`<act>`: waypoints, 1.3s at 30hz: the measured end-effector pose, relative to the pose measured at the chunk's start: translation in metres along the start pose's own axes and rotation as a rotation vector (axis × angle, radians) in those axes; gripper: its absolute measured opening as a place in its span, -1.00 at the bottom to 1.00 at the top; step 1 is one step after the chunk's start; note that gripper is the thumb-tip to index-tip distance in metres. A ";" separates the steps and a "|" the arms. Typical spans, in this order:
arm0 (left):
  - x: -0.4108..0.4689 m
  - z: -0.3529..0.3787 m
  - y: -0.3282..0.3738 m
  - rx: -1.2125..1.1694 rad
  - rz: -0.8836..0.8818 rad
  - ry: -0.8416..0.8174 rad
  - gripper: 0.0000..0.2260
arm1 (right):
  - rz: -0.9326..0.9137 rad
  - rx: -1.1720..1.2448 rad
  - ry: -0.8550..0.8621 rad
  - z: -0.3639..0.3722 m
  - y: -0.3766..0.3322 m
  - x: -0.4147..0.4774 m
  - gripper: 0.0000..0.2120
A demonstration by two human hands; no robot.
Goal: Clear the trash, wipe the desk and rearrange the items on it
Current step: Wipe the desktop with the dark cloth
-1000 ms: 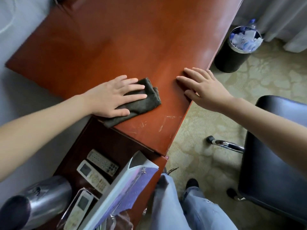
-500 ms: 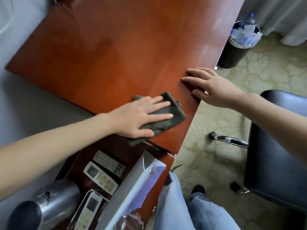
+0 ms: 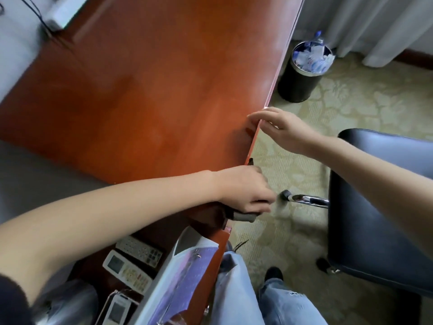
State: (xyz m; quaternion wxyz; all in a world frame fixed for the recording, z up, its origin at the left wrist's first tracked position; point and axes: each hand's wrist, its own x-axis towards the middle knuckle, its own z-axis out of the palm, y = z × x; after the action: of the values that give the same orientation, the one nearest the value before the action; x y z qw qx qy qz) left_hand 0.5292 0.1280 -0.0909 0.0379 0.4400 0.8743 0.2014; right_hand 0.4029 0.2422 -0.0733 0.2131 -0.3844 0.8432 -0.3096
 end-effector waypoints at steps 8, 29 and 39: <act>0.036 -0.088 -0.043 -0.241 -0.255 0.571 -0.58 | 0.360 0.896 -0.184 -0.050 -0.006 -0.015 -0.46; 0.235 -0.253 -0.241 -0.656 -0.918 0.149 -0.32 | 0.122 0.551 0.116 -0.314 0.102 0.150 -0.88; 0.282 -0.320 -0.364 -0.410 -1.015 0.081 -0.80 | 0.093 0.227 0.281 -0.399 0.157 0.241 -0.90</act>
State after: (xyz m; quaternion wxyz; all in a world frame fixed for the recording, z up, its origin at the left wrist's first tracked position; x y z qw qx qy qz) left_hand 0.0054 0.0537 0.0930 0.1815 -0.0616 0.9203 0.3411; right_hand -0.0648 0.2777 0.0759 0.1495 -0.2716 0.8410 -0.4433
